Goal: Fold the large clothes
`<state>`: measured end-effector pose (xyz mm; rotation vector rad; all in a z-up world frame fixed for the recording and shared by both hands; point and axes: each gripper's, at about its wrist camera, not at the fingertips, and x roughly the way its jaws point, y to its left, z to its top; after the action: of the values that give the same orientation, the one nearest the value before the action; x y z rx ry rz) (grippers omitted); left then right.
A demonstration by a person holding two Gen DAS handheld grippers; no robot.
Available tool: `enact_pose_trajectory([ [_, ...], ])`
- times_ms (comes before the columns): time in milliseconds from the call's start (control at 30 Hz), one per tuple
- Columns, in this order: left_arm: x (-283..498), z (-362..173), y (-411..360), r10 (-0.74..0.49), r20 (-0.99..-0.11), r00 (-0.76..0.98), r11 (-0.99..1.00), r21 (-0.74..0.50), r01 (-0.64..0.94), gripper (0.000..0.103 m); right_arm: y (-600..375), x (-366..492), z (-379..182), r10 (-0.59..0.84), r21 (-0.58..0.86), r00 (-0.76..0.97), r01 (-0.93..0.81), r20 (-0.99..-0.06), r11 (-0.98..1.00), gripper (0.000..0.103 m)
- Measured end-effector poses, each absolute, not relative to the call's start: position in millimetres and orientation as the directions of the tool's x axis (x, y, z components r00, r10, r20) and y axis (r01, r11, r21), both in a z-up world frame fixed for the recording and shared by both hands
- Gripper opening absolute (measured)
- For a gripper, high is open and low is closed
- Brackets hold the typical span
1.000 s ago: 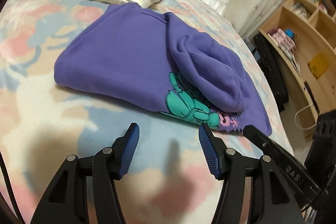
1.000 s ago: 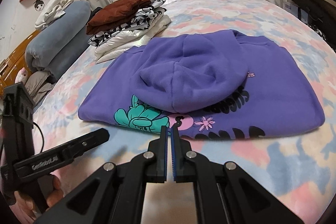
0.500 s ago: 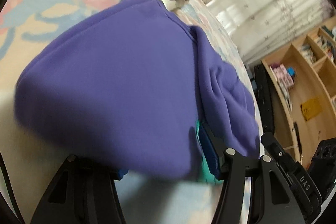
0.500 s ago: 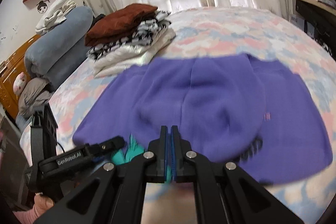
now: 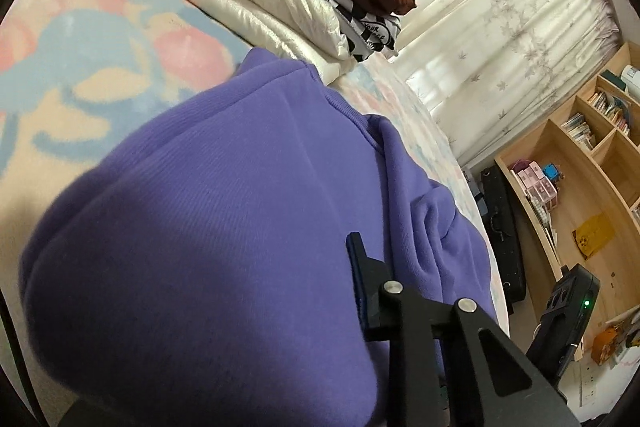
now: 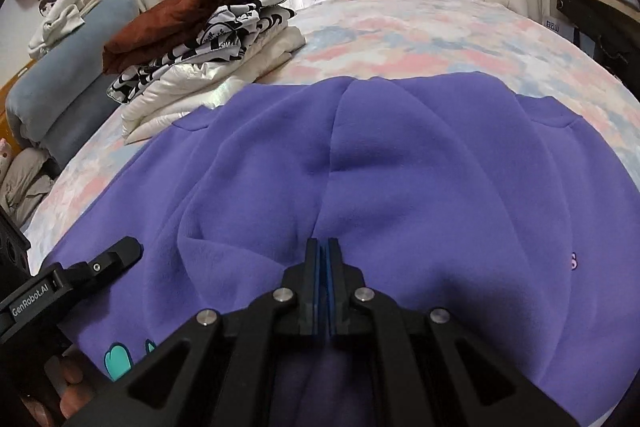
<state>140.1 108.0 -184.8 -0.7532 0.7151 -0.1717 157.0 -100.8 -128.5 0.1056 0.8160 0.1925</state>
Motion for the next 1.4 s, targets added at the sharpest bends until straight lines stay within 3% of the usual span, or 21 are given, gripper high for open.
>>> enact_pose_trajectory([
  [167, 130, -165, 99, -0.321, -0.548, 0.773, 0.802, -0.592, -0.087, 0.018, -97, 154, -131, 0.195, 0.138, 0.687, -0.138, -0.700, 0.981, 0.003],
  [400, 125, -95, 33, -0.214, -0.536, 0.817, 0.952, -0.301, 0.052, 0.017, -105, 155, -131, 0.237, 0.192, 0.676, -0.142, -0.698, 0.971, 0.003],
  [633, 125, -38, -61, -0.234, -0.496, 0.836, 0.970, -0.060, 0.236, 0.017, -150, 157, -131, 0.439, 0.477, 0.589, -0.101, -0.678, 0.873, 0.002],
  [833, 116, -28, -150, -0.268, -0.495, 0.827, 0.903, 0.171, 0.395, 0.017, -215, 133, -123, 0.587, 0.668, 0.531, -0.051, -0.611, 0.742, 0.003],
  [967, 129, -49, -204, -0.289, -0.587, 0.757, 0.859, 0.191, 0.476, 0.019, -278, 95, -109, 0.494, 0.660, 0.616, 0.056, -0.613, 0.749, 0.003],
  [1100, 139, -93, -254, -0.235, -0.675, 0.700, 0.808, 0.265, 0.527, 0.022, -342, 58, -102, 0.261, 0.560, 0.696, 0.240, -0.668, 0.793, 0.003],
  [1167, 144, -124, -274, -0.199, -0.712, 0.674, 0.782, 0.299, 0.547, 0.022, -363, 46, -105, 0.209, 0.551, 0.707, 0.295, -0.675, 0.780, 0.003],
  [1300, 133, -142, -298, -0.159, -0.673, 0.723, 0.732, 0.410, 0.543, 0.023, -383, 31, -115, 0.188, 0.567, 0.711, 0.342, -0.678, 0.750, 0.003],
  [1400, 134, -140, -291, -0.179, -0.669, 0.721, 0.721, 0.409, 0.559, 0.025, -383, 28, -118, 0.194, 0.578, 0.712, 0.345, -0.674, 0.739, 0.003],
])
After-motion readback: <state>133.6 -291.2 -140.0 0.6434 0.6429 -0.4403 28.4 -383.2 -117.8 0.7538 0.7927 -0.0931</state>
